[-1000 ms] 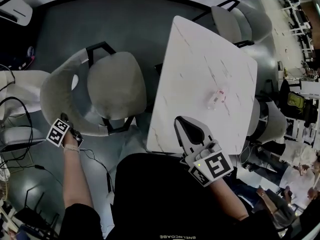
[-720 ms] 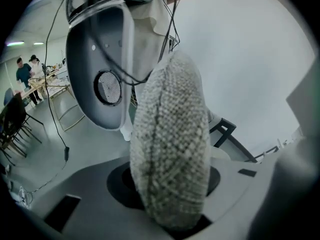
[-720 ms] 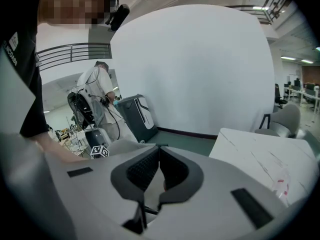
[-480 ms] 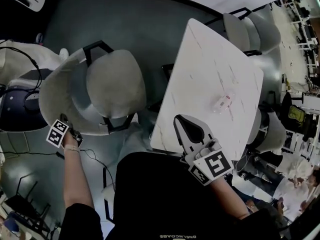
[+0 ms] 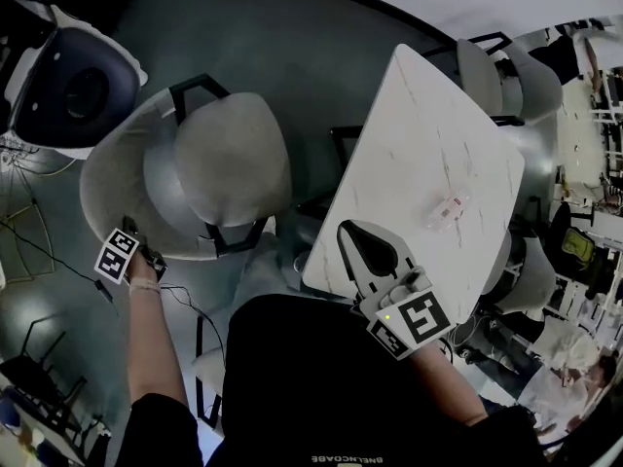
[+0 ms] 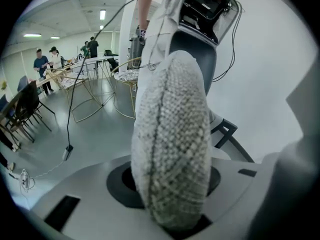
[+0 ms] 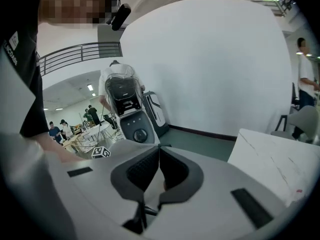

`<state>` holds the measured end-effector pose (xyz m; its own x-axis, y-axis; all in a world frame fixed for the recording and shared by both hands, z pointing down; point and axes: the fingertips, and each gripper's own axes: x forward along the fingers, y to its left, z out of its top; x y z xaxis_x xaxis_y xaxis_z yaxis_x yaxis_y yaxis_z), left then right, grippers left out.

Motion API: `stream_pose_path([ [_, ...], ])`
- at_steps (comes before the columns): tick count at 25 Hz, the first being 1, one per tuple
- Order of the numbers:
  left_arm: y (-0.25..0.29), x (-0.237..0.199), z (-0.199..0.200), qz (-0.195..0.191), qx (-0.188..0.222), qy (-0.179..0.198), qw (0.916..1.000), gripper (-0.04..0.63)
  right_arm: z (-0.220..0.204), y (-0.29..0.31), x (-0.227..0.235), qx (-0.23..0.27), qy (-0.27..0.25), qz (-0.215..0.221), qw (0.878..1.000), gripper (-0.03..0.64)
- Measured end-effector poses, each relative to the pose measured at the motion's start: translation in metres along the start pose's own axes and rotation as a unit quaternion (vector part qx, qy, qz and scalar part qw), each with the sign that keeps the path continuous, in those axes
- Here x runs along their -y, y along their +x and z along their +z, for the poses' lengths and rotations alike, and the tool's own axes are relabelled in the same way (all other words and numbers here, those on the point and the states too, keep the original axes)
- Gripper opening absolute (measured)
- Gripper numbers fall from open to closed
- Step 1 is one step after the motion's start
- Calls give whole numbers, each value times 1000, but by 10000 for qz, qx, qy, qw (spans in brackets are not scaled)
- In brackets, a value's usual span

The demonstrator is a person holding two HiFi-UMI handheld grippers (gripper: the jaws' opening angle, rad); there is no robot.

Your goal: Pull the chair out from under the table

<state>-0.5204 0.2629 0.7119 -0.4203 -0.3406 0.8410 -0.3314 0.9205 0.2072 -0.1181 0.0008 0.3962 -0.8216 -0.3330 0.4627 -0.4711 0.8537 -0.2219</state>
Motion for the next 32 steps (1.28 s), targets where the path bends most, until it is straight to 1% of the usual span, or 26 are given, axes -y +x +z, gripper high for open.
stream_pose_path([
  [13, -31, -74, -9, 375, 126, -591, 9975, 146, 1, 27, -36, -175, -153, 522, 9984, 15],
  [22, -56, -133, -18, 657, 218, -1061, 9919, 149, -1, 40, -66, -294, -238, 837, 9958, 14],
  [27, -62, -152, -25, 819, 243, -1249, 9885, 153, -5, 51, -68, -397, -263, 1001, 9938, 15],
  [32, -75, -177, -28, 970, 269, -1409, 9849, 160, -2, 58, -83, -443, -321, 1149, 9919, 15],
])
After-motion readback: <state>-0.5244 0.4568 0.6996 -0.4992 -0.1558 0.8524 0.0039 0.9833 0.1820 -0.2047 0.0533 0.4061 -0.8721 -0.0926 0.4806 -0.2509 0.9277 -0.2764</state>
